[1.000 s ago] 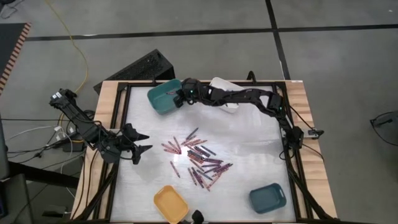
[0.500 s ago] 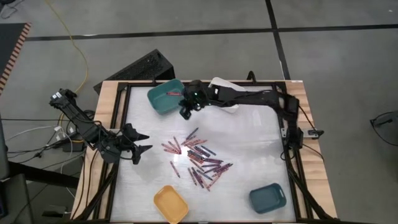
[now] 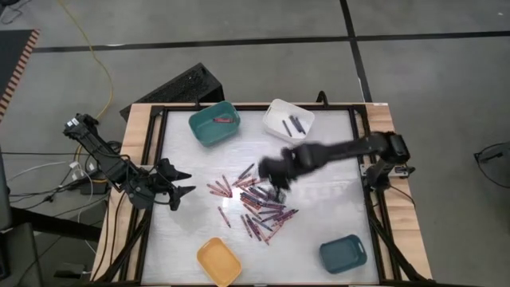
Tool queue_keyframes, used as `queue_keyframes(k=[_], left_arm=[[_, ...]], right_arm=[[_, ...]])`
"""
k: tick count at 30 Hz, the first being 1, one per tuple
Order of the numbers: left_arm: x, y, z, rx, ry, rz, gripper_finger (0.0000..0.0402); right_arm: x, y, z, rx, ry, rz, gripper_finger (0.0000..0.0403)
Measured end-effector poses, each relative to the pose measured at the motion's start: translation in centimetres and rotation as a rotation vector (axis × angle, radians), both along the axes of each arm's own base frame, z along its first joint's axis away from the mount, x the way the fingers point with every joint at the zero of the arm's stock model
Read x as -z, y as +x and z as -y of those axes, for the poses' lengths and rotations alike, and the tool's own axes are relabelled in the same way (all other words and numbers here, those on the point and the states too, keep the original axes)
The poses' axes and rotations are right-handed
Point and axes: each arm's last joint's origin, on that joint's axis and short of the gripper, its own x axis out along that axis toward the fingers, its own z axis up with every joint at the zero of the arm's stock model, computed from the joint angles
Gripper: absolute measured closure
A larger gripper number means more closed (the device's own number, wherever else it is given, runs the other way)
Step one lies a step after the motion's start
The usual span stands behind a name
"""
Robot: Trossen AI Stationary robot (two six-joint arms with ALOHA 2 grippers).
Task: Sort crayons
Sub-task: Put the blue crayon into the white bin
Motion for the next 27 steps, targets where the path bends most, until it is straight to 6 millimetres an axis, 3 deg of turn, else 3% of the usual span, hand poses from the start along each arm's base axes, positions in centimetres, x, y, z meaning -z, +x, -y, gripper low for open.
queue_keyframes(k=[3, 8, 11, 15, 20, 27], left_arm=[[0.0, 0.0, 0.0, -0.003, -0.006, 0.002, 0.0174], [0.0, 0.0, 0.0, -0.004, -0.007, 0.002, 0.0174], [0.0, 0.0, 0.0, -0.004, -0.007, 0.002, 0.0174], [0.0, 0.0, 0.0, -0.020, -0.001, 0.013, 0.0174], [-0.2, 0.1, 0.0, -0.047, -0.006, 0.046, 0.0174], [-0.3, 0.1, 0.0, -0.046, -0.009, 0.046, 0.0174]], right_arm=[[0.3, -2.1, -4.5, 0.041, -0.077, -0.055, 0.0335], [1.1, -6.2, -12.1, 0.110, -0.161, 0.029, 0.0335], [2.3, -8.7, -15.6, 0.149, -0.151, 0.119, 0.0335], [4.4, -10.3, -19.0, 0.120, -0.116, 0.285, 0.0335], [6.0, -9.7, -20.7, 0.003, -0.146, 0.493, 0.0335], [5.2, -5.1, -18.9, -0.046, -0.255, 0.696, 0.0335]])
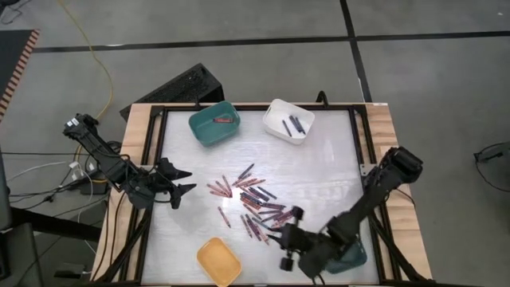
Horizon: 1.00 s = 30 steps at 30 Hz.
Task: Sort crayons
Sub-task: Put the blue crayon into the white bin
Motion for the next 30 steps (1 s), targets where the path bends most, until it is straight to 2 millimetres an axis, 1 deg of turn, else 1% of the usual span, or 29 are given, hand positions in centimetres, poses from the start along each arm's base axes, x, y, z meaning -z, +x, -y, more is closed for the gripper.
queue_keyframes(k=[4, 7, 9, 12, 14, 18, 21, 26, 28, 30], left_arm=[[0.0, 0.0, 0.0, 0.002, 0.006, -0.002, 0.0174], [0.0, 0.0, 0.0, 0.004, 0.012, -0.003, 0.0174], [0.0, 0.0, 0.0, 0.005, 0.014, -0.004, 0.0174], [0.0, 0.0, 0.0, 0.006, 0.016, -0.004, 0.0174], [0.0, 0.0, 0.0, 0.006, 0.016, -0.005, 0.0174], [0.0, 0.0, 0.0, 0.005, 0.019, -0.007, 0.0174], [0.0, 0.0, 0.0, 0.005, 0.019, -0.008, 0.0174], [0.0, 0.0, 0.0, 0.004, 0.019, -0.007, 0.0174], [0.1, 0.0, 0.0, 0.006, 0.024, -0.009, 0.0174], [0.1, 0.0, 0.0, 0.006, 0.025, -0.010, 0.0174]], right_arm=[[-0.7, 2.6, 2.1, 0.000, 0.052, 0.066, 0.0335], [-0.7, 4.2, 4.1, -0.013, 0.072, 0.056, 0.0335], [-0.3, 5.0, 5.4, -0.009, 0.100, 0.043, 0.0335], [0.8, 6.6, 7.2, 0.013, 0.136, 0.017, 0.0335], [2.0, 7.5, 7.8, 0.028, 0.109, -0.009, 0.0335], [4.6, 9.0, 9.0, 0.050, -0.032, -0.086, 0.0335], [5.7, 9.8, 10.6, 0.064, -0.141, -0.151, 0.0335], [4.8, 11.0, 13.9, 0.064, -0.255, -0.202, 0.0335], [3.9, 11.0, 15.2, 0.027, -0.319, -0.257, 0.0335], [3.3, 11.4, 16.7, -0.045, -0.356, -0.312, 0.0335]])
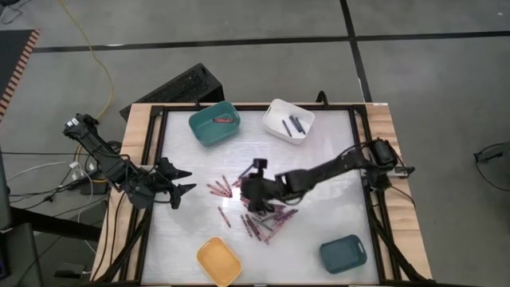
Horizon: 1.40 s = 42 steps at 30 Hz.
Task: Sort crayons
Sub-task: Put the blue crayon into the white bin
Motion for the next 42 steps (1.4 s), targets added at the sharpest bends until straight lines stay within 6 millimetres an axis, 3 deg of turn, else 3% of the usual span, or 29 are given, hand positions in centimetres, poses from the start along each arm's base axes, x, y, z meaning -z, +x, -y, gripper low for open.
queue_keyframes(k=[4, 13, 31, 42], left_arm=[[0.0, 0.0, 0.0, 0.002, 0.006, -0.004, 0.0174], [0.0, 0.0, 0.0, 0.033, 0.072, -0.023, 0.0174], [0.0, 0.0, 0.0, 0.049, 0.109, -0.033, 0.0174], [0.0, 0.0, -0.1, 0.033, 0.112, -0.026, 0.0174]], right_arm=[[-0.1, 0.1, 2.9, -0.123, 0.022, -0.194, 0.0335], [0.4, 0.2, 8.8, -0.210, 0.150, -0.265, 0.0335], [5.5, 1.4, 12.7, -0.293, 0.121, -0.394, 0.0335], [5.7, 1.4, 14.3, -0.303, 0.139, -0.378, 0.0335]])
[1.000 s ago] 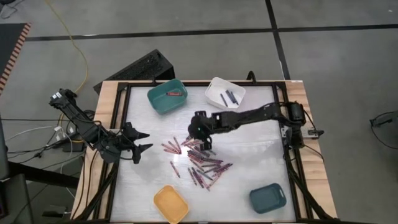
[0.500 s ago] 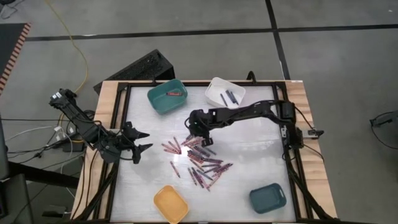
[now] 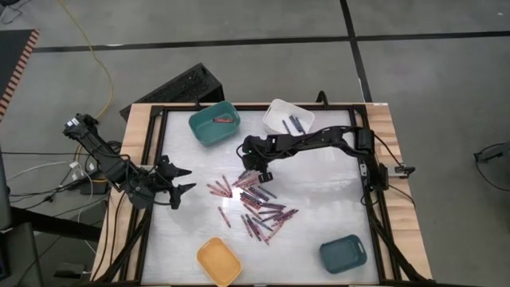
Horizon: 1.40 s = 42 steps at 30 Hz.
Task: Sort crayons
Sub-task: Put the blue crayon into the white bin
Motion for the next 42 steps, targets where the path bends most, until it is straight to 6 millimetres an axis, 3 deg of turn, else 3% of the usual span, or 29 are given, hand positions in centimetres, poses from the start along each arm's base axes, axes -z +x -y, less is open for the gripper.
queue_keyframes(k=[16, 27, 35, 42], left_arm=[[0.0, 0.0, 0.0, -0.004, 0.001, 0.002, 0.0174], [0.0, 0.0, 0.0, -0.004, 0.001, 0.002, 0.0174], [0.0, 0.0, 0.0, -0.006, -0.005, 0.004, 0.0174], [0.0, 0.0, 0.0, -0.014, -0.022, 0.009, 0.0174]], right_arm=[[0.6, -0.1, 0.3, -0.001, 0.035, -0.021, 0.0335], [2.8, 0.3, 0.3, 0.038, 0.073, -0.075, 0.0337], [3.0, 0.0, 0.3, 0.170, 0.146, -0.102, 0.0396], [2.3, 0.0, -0.5, 0.272, 0.213, -0.079, 0.0400]])
